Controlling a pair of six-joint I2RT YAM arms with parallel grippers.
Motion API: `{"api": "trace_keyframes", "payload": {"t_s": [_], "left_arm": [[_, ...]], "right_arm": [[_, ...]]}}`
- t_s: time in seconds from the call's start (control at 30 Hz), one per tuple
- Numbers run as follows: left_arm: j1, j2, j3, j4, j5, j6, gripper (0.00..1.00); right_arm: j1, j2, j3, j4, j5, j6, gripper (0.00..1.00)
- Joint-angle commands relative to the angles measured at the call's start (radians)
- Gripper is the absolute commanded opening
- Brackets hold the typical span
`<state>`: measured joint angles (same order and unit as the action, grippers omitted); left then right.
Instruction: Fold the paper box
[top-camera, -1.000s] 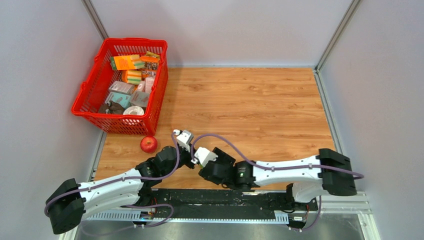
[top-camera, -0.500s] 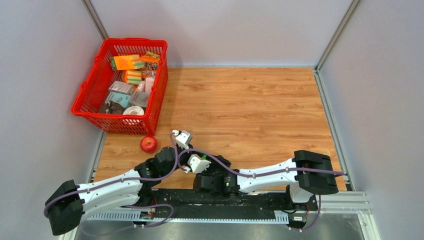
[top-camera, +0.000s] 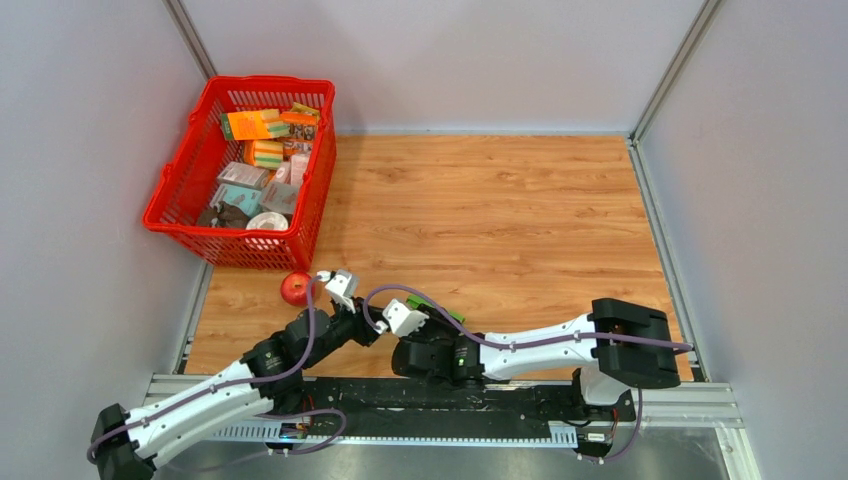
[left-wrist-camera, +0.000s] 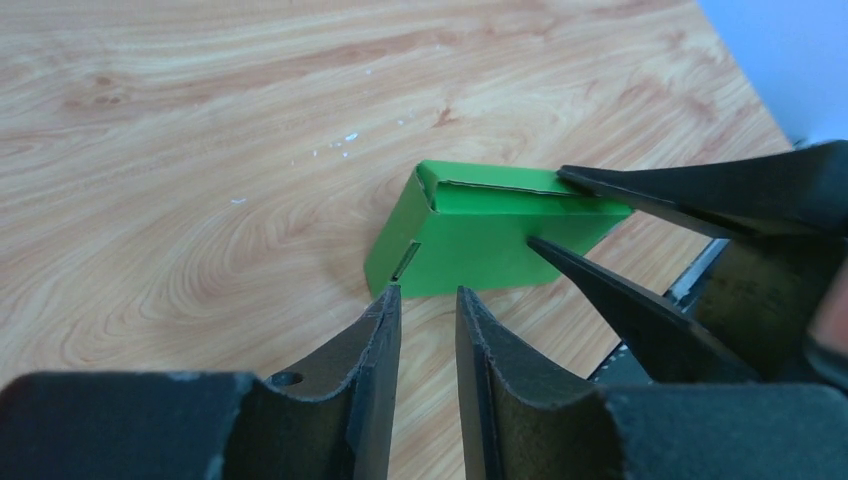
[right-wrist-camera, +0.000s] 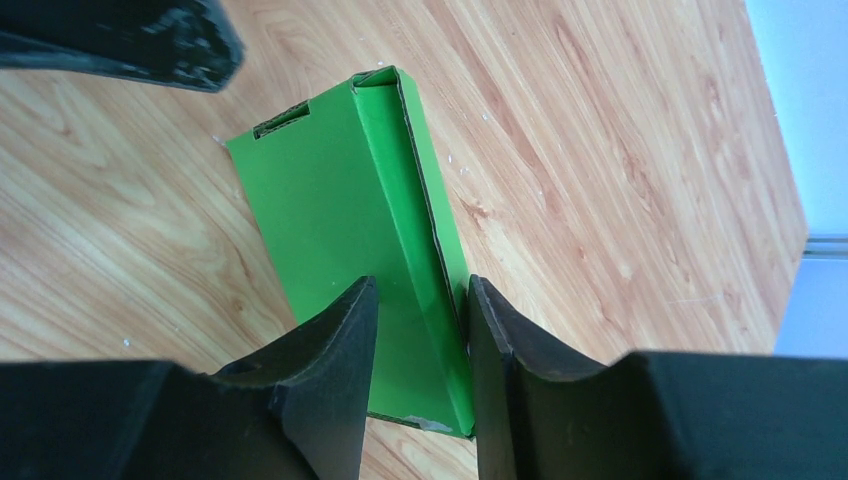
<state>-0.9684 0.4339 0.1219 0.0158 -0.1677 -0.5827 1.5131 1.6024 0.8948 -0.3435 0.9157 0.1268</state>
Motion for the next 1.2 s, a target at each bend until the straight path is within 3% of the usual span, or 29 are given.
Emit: {"api": "trace_keyframes", "payload": {"t_s": [0.0,0.1,0.23,0.33,0.47,0.6,0.77,0.93,1.0,1.17], "left_arm": [[-0.004,-0.168,0.002,-0.161,-0.035,-0.062,0.35],[-0.004,-0.250,0.021,-0.285,-0.078,-0.077,0.36],[-0.003,-0.224,0.058,-0.336,-0.095,-0.095,0.36],[-0.003,-0.112,0.082,-0.324,-0.098,-0.130,0.34],[-0.003,0.154,0.139,-0.277,-0.063,-0.166,0.27],[-0.001,0.399,0.229,-0.268,0.011,-0.158,0.23],[-0.001,0.621,0.304,-0.223,0.069,-0.169,0.19],[-0.001,0.671,0.344,-0.231,0.059,-0.164,0.16],[-0.001,0.655,0.344,-0.244,0.040,-0.164,0.16],[0.000,0.602,0.346,-0.296,-0.009,-0.166,0.16]], "right_arm": [[-0.043,-0.021,-0.056,0.069,-0.153,0.048,0.39],[-0.068,-0.032,-0.074,0.093,-0.198,0.048,0.39],[-0.142,-0.068,-0.092,0.119,-0.320,0.069,0.39],[-0.221,-0.082,-0.100,0.138,-0.461,0.102,0.38],[-0.333,-0.053,-0.100,0.146,-0.648,0.154,0.37],[-0.424,-0.010,-0.096,0.156,-0.758,0.224,0.36],[-0.436,0.047,-0.077,0.173,-0.813,0.306,0.37],[-0.473,0.005,-0.099,0.210,-0.899,0.347,0.49],[-0.505,-0.016,-0.109,0.222,-0.994,0.361,0.52],[-0.571,-0.113,-0.114,0.201,-1.025,0.376,0.56]]}}
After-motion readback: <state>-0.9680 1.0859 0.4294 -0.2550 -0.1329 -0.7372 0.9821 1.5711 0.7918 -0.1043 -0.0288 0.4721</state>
